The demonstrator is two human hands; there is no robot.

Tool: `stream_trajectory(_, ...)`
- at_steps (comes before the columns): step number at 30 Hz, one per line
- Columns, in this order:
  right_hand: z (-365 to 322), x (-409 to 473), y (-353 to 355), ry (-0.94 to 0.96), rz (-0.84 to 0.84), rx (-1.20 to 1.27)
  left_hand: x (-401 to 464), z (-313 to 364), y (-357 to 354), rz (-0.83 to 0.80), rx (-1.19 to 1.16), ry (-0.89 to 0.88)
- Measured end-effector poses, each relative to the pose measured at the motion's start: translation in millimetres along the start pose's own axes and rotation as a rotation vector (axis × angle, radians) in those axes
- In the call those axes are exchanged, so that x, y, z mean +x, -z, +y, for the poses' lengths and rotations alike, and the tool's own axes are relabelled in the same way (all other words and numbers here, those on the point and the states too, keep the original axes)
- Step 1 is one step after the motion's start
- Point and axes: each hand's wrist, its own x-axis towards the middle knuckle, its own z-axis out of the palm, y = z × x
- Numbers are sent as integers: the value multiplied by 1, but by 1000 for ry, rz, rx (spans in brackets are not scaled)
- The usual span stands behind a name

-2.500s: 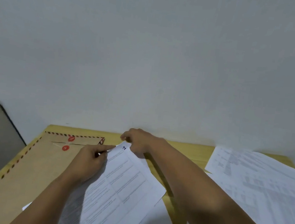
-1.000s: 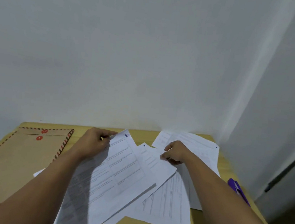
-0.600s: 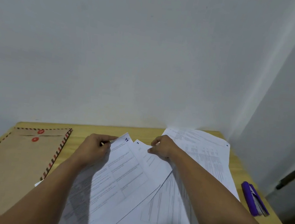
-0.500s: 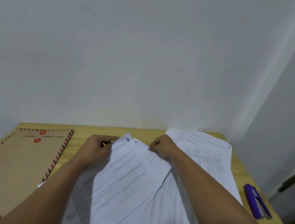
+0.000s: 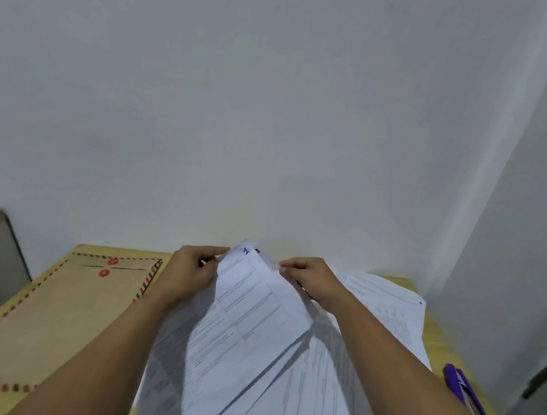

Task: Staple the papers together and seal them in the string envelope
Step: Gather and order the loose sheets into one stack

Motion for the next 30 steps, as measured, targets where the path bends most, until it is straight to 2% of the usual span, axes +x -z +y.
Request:
stream_trajectory(19, -45, -36, -3, 0, -87, 370, 4, 29, -2, 111, 128, -43)
stream_trajectory(25, -46, -37, -3, 25, -74, 309, 7, 33, -4, 152, 162, -39)
stream_trajectory(30, -51, -45, -4, 167, -24, 208, 8, 37, -3, 160, 160, -50)
